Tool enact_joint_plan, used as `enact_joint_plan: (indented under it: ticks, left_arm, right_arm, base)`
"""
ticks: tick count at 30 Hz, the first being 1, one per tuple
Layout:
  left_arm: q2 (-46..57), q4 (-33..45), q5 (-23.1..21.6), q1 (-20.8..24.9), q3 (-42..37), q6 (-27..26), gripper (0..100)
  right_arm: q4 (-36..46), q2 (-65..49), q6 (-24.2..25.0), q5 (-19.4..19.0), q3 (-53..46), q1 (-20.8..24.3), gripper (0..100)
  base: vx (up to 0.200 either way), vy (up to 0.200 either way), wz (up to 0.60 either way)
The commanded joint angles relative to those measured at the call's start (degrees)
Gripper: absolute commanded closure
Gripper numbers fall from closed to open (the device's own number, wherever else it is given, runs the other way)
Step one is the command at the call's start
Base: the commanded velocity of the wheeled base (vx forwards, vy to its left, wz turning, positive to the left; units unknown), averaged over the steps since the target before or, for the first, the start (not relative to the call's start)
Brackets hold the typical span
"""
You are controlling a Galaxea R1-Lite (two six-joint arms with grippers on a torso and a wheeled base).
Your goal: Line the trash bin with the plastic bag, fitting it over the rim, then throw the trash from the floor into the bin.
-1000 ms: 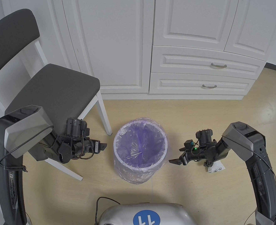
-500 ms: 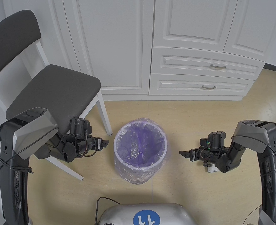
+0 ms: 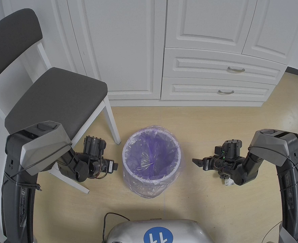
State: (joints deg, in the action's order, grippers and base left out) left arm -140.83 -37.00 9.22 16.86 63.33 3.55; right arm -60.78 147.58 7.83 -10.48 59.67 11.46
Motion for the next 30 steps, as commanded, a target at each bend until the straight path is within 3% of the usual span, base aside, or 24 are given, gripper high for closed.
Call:
enact_joint_plan:
  ticks: [1,7,18,22,30]
  left_arm:
    - [9.5,-0.6,3.3,1.4,-4.9,-3.5,0]
    - [4.8,-1.9,3.4,4.2,-3.6,-3.5,0]
    - [-3.9,3.5,4.0,3.2,11.5,-3.9,0]
    - [-4.6,4.7,4.3,2.6,12.9,-4.0,0]
    - [-4.5,4.3,3.4,2.5,12.6,-4.0,0]
  right_arm:
    - [-0.8,0.4,0.0,0.0,-0.3,0.1,0]
    - [-0.8,0.8,-0.1,0.0,-0.3,0.3,0]
    - [-0.8,3.0,1.9,1.0,3.5,1.2,0]
    - [-0.8,4.3,3.5,3.5,5.7,1.4,0]
    - [-0.9,4.4,3.6,3.5,5.6,1.8,0]
  base:
    - [0.000,0.000,0.00]
    - [0.000,0.000,0.00]
    - [0.000,0.000,0.00]
    - [0.000,0.000,0.00]
    - [0.000,0.000,0.00]
